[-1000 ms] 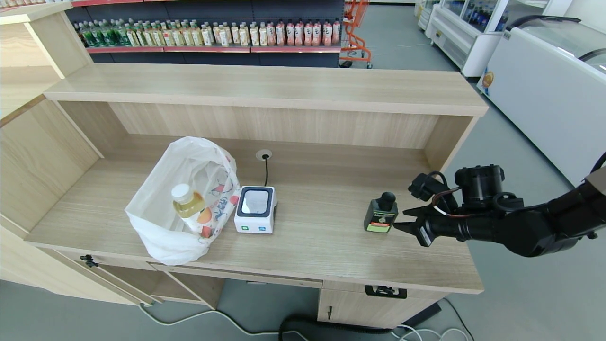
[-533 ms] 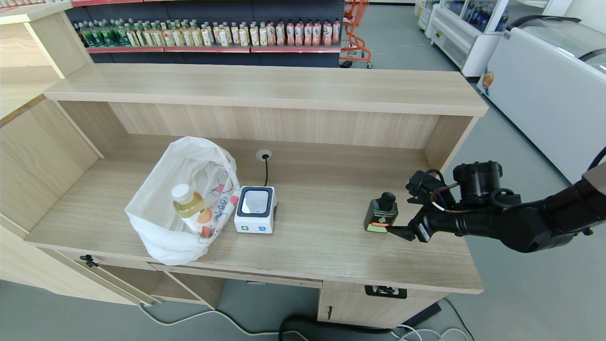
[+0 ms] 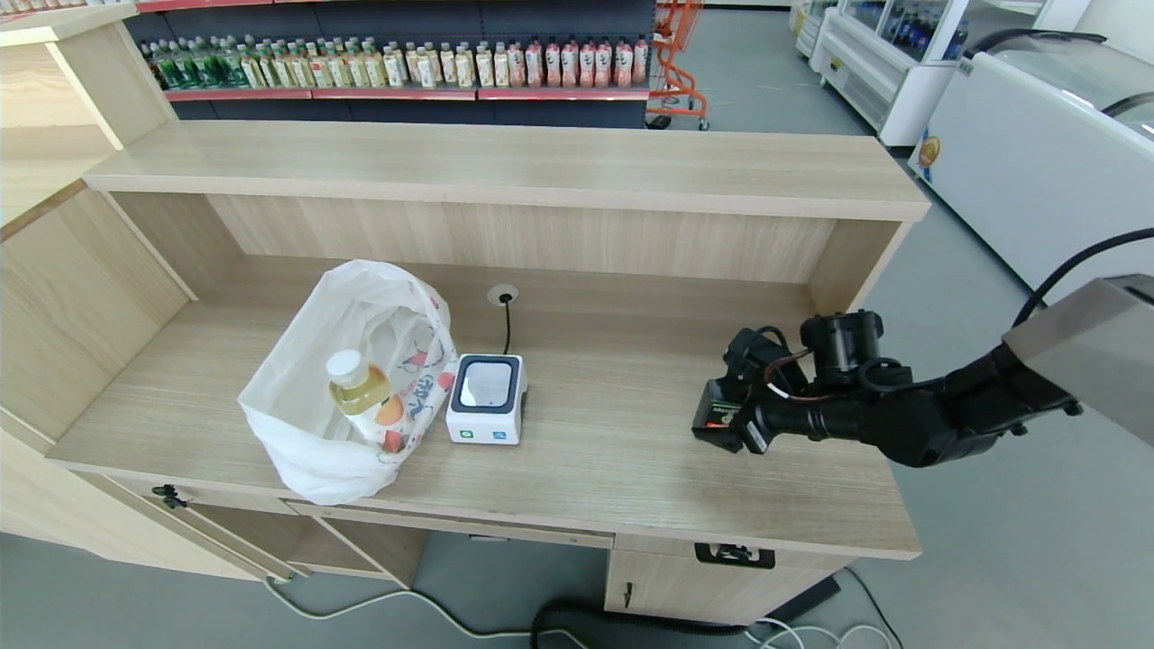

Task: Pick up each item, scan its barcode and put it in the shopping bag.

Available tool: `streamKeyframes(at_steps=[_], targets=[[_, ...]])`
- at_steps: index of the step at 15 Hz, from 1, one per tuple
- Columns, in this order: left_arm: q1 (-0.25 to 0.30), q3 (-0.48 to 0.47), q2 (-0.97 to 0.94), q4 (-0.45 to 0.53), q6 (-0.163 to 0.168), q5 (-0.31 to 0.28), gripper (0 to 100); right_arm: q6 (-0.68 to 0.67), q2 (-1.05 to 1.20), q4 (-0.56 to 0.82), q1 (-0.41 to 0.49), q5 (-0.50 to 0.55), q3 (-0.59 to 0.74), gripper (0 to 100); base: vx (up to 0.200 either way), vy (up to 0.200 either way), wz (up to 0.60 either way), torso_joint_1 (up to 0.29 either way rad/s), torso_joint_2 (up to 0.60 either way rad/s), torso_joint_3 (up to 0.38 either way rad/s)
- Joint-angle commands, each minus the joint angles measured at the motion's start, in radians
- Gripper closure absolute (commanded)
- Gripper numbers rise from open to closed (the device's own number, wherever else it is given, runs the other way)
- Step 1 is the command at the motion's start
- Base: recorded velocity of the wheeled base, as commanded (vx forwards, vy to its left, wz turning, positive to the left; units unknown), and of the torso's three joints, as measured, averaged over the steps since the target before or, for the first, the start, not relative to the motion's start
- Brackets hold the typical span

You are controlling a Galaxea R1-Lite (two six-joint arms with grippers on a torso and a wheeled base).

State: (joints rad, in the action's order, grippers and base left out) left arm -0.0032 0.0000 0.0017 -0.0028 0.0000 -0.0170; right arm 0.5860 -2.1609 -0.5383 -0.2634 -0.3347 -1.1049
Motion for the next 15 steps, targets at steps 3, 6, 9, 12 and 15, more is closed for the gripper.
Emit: streamKeyframes(at_steps=[3, 6, 9, 12, 15], targets=[[0.000, 0.000, 0.000, 0.000, -0.002, 0.000, 0, 0.000, -0.054, 0.000, -0.040, 0.011, -0.041, 100, 0.000, 0.000, 0.00, 0.000, 0.00, 0.000], [0.000, 0.000, 0.000, 0.000, 0.000, 0.000, 0, 0.000, -0.047, -0.002, -0.042, 0.022, -0.032, 100, 0.000, 0.000, 0.00, 0.000, 0.00, 0.000], [0.000, 0.000, 0.000, 0.000, 0.000, 0.000, 0, -0.002, 0.006, -0.002, -0.039, 0.020, -0.016, 100, 0.000, 0.000, 0.00, 0.000, 0.00, 0.000], [0.000, 0.000, 0.000, 0.000, 0.000, 0.000, 0, 0.000, 0.110, -0.017, -0.039, 0.020, -0.016, 100, 0.000, 0.000, 0.00, 0.000, 0.00, 0.000], [0.000, 0.000, 0.000, 0.000, -0.002, 0.000, 0, 0.003, 0.314, -0.006, -0.071, -0.010, 0.048, 100, 0.000, 0.000, 0.00, 0.000, 0.00, 0.000]])
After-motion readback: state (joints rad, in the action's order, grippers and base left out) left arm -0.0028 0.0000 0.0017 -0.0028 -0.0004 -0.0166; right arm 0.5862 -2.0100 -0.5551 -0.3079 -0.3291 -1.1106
